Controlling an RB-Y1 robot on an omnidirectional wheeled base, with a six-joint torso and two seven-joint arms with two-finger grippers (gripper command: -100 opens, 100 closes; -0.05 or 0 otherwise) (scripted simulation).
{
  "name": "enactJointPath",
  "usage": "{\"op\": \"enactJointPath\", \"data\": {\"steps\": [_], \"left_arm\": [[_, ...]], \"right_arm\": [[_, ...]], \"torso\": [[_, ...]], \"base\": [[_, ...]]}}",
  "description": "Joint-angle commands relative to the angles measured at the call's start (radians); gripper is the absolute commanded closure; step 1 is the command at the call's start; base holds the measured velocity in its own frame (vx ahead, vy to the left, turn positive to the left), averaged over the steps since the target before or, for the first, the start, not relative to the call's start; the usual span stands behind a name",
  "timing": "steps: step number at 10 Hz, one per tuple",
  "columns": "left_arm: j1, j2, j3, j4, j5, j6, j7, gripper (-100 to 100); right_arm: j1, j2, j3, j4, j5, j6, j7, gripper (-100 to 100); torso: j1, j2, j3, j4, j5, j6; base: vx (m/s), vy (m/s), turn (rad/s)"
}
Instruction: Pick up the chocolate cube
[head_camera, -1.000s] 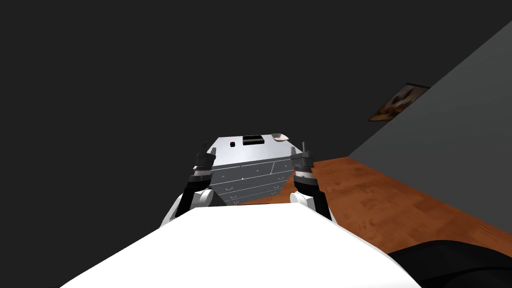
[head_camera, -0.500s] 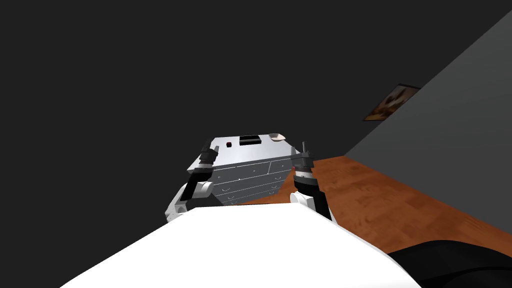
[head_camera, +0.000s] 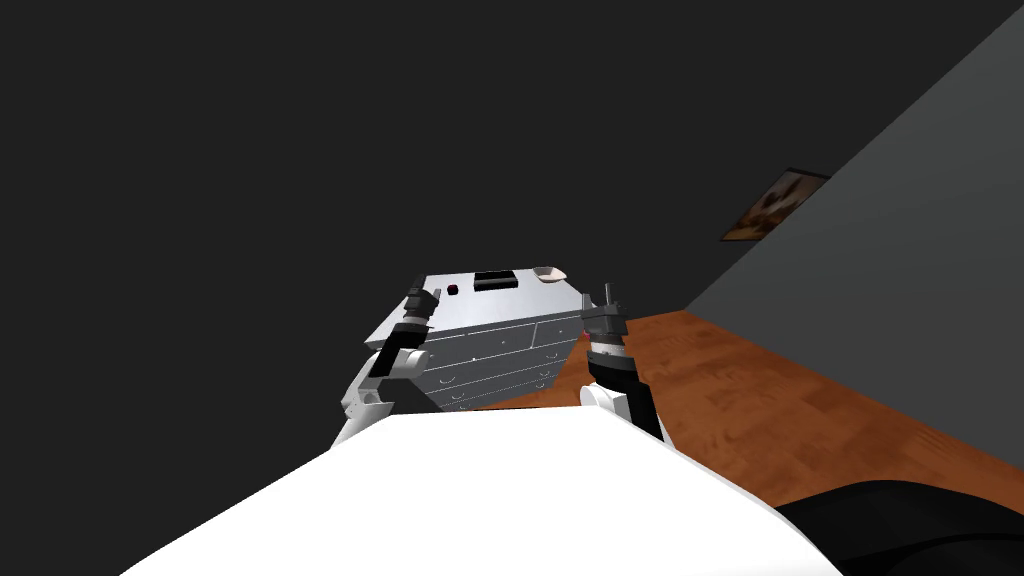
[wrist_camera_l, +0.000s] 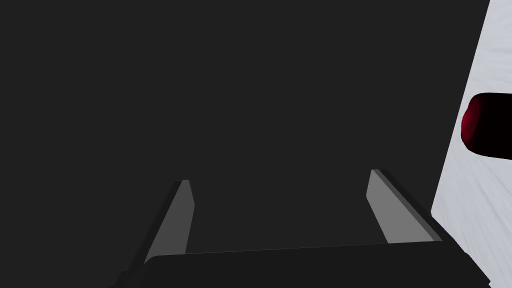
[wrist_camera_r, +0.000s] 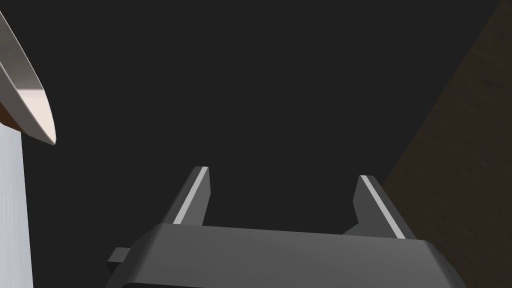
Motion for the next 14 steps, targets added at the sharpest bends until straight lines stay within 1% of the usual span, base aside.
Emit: {"op": "enactJointPath", "data": {"steps": [1,2,3,4,5,6,7,8,9,10,11,12,13,14], "left_arm": [[-0.033,0.003,0.005,0.019,0.005,0.027,0.016,-100],[-0.071,0.012,0.015,0.055,0.018,0.073,0.048,-100],[-0.081,0.012,0.015,0.055,0.018,0.073,0.048,-100],[-0.116,0.02,0.026,0.092,0.03,0.115,0.08,-100],[-0.131,0.02,0.026,0.092,0.03,0.122,0.08,-100],[-0.169,0.027,0.037,0.131,0.041,0.158,0.113,-100],[-0.182,0.027,0.037,0.131,0.041,0.174,0.113,-100],[-0.218,0.034,0.048,0.172,0.053,0.204,0.146,-100],[-0.234,0.034,0.048,0.172,0.053,0.228,0.146,-100],[-0.269,0.041,0.058,0.214,0.064,0.257,0.18,-100],[-0.287,0.041,0.058,0.214,0.064,0.283,0.18,-100],[-0.324,0.048,0.068,0.257,0.074,0.31,0.213,-100],[-0.341,0.048,0.068,0.257,0.074,0.341,0.213,-100],[-0.368,0.054,0.078,0.29,0.083,0.37,0.247,-100]], "right_arm": [[0.0,0.0,0.0,0.0,0.0,0.0,0.0,0],[0.0,0.0,0.0,0.0,0.0,0.0,0.0,0],[0.0,0.0,0.0,0.0,0.0,0.0,0.0,0],[0.0,0.0,0.0,0.0,0.0,0.0,0.0,0],[0.0,0.0,0.0,0.0,0.0,0.0,0.0,0],[0.0,0.0,0.0,0.0,0.0,0.0,0.0,0],[0.0,0.0,0.0,0.0,0.0,0.0,0.0,0],[0.0,0.0,0.0,0.0,0.0,0.0,0.0,0],[0.0,0.0,0.0,0.0,0.0,0.0,0.0,0],[0.0,0.0,0.0,0.0,0.0,0.0,0.0,0],[0.0,0.0,0.0,0.0,0.0,0.0,0.0,0],[0.0,0.0,0.0,0.0,0.0,0.0,0.0,0],[0.0,0.0,0.0,0.0,0.0,0.0,0.0,0],[0.0,0.0,0.0,0.0,0.0,0.0,0.0,0]], "torso": [[0.0,0.0,0.0,0.0,0.0,0.0],[0.0,0.0,0.0,0.0,0.0,0.0],[0.0,0.0,0.0,0.0,0.0,0.0],[0.0,0.0,0.0,0.0,0.0,0.0],[-0.001,0.0,0.0,0.0,0.0,0.0],[0.0,0.0,0.0,0.0,0.0,0.0],[0.0,0.0,0.0,0.0,0.0,0.0],[0.0,0.0,0.0,0.0,0.0,0.0],[-0.001,0.0,0.0,0.0,0.0,0.0],[0.0,0.001,0.0,0.0,0.0,0.0],[-0.001,0.0,0.0,0.0,0.0,0.0],[0.0,0.0,0.0,0.0,0.0,0.0],[-0.001,0.0,0.0,0.0,0.0,0.0],[-0.001,0.0,0.0,0.0,0.0,0.0]], "base": [[0.003,-0.035,-0.008],[0.005,-0.04,-0.016],[0.003,-0.039,-0.007],[0.006,-0.053,-0.01],[0.004,-0.044,-0.003],[0.003,-0.043,-0.008],[0.002,-0.041,-0.001],[-0.004,-0.056,-0.002],[-0.004,-0.045,0.004],[-0.001,-0.053,0.004],[0.0,-0.045,0.007],[0.01,-0.06,0.012],[0.007,-0.049,0.012],[0.004,-0.054,0.018]]}}
